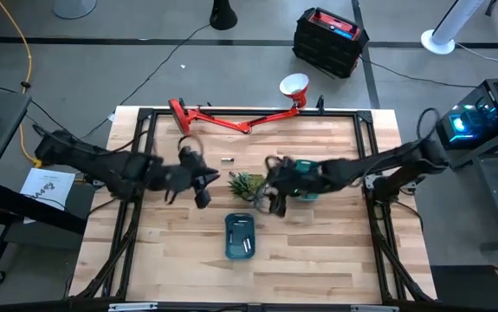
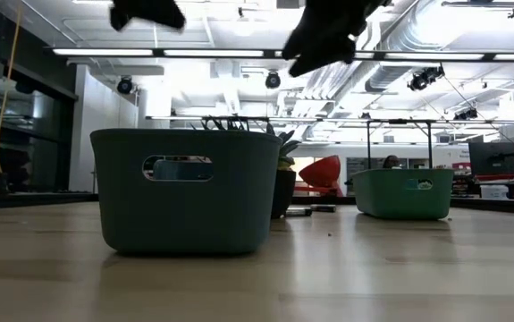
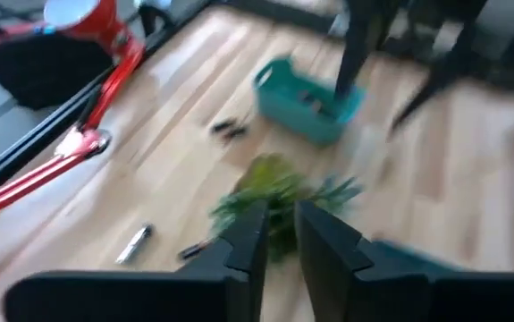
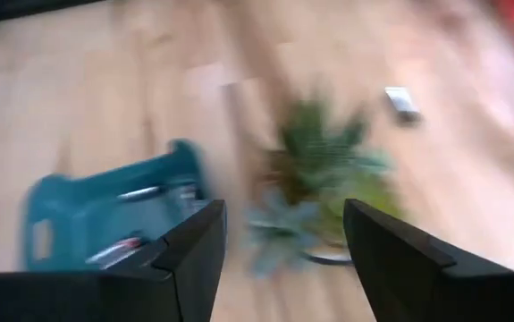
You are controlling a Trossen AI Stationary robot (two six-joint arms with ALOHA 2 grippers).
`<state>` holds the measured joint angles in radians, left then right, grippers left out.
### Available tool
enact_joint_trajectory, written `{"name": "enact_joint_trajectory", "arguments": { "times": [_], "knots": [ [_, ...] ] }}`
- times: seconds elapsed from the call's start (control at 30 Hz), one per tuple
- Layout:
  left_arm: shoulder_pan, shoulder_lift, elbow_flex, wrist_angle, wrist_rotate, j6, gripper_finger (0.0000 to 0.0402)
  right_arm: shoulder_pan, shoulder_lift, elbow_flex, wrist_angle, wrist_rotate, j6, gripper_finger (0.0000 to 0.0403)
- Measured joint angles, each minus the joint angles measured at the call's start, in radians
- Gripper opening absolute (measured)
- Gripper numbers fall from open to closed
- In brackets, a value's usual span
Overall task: Sort batteries
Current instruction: Put the silver battery into the blue bin
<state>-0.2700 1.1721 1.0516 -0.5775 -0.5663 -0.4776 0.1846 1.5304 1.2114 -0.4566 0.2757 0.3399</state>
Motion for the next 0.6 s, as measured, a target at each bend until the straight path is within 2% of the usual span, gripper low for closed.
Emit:
{"name": "enact_joint_trajectory", "arguments": {
  "times": [0.07,0.23,0.37,0.47,0.6],
  "knots": [
    [0.087,0.029,0.000,-0.005,0.086,0.076,0.0071,-0.022,-0.051,0.000,-0.045,0.030,0.018,0.0218],
    [0.305,0.179,0.000,0.026,0.412,0.293,0.0114,-0.046,-0.163,0.000,-0.161,0.100,0.093,0.0217],
    [0.445,0.325,0.000,0.002,0.584,0.406,0.0147,-0.045,-0.234,0.000,-0.243,0.153,0.163,0.0217],
    [0.535,0.398,0.000,-0.002,0.671,0.474,0.0169,-0.035,-0.259,0.000,-0.290,0.160,0.184,0.0217],
    [0.655,0.466,0.001,0.011,0.699,0.543,0.0188,-0.030,-0.265,0.000,-0.324,0.194,0.175,0.0217]
  ]
}}
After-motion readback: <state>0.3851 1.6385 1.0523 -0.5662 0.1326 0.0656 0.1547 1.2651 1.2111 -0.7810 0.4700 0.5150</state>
